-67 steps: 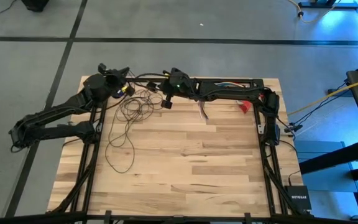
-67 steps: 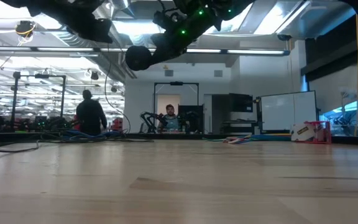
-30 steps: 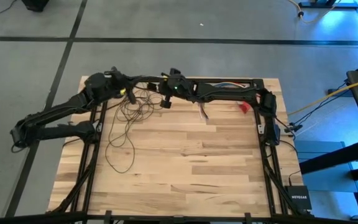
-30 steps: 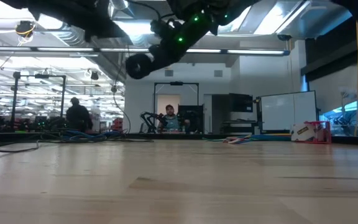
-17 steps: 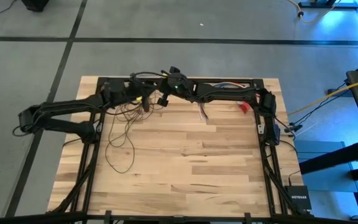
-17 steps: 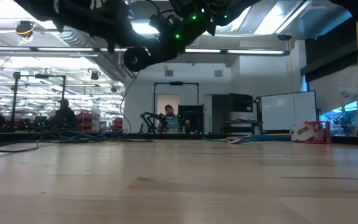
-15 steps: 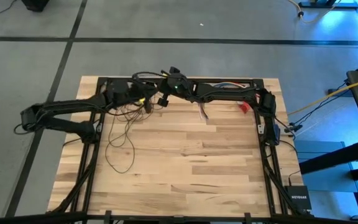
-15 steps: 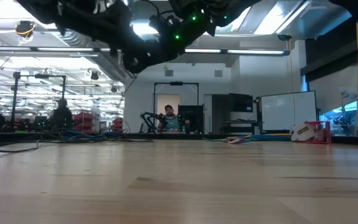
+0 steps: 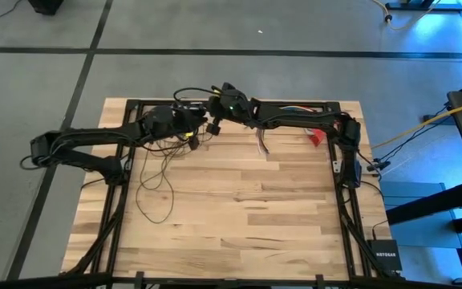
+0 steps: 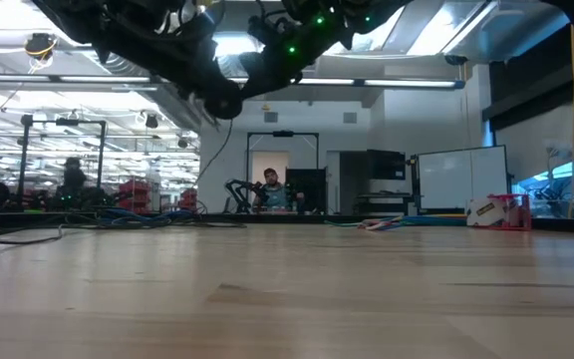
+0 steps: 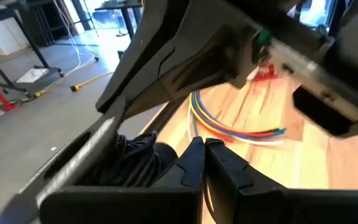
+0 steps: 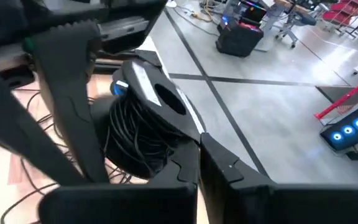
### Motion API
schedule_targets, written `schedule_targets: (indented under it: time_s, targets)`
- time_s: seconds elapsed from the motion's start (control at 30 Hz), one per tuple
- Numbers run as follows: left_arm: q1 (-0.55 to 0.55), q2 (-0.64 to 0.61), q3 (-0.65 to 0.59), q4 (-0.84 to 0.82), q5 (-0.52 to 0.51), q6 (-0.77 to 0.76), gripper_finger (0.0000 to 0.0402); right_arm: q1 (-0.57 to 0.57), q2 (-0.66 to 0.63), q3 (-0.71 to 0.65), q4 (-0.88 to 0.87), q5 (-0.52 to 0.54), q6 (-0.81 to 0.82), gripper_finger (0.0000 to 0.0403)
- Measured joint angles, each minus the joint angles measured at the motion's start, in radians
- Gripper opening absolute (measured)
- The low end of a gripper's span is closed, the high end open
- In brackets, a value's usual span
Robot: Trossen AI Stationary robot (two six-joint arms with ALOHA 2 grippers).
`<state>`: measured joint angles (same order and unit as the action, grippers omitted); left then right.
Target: Coiling cords
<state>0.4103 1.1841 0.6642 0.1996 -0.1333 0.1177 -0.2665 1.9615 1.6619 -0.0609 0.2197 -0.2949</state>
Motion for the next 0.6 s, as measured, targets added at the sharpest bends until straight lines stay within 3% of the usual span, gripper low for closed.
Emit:
schedule_targets:
  time_s: [0.23, 0.6]
  targets:
    - [-0.004, -0.024, -0.004, -0.009, -0.011, 0.0, 0.0004, 0.003, -0.103, 0.015, 0.038, -0.019, 0.008, 0.0004]
    - [-0.011, -0.025, -0.004, -0.037, -0.005, 0.026, 0.0004, -0.011, -0.088, 0.005, -0.251, -0.046, -0.009, 0.0005]
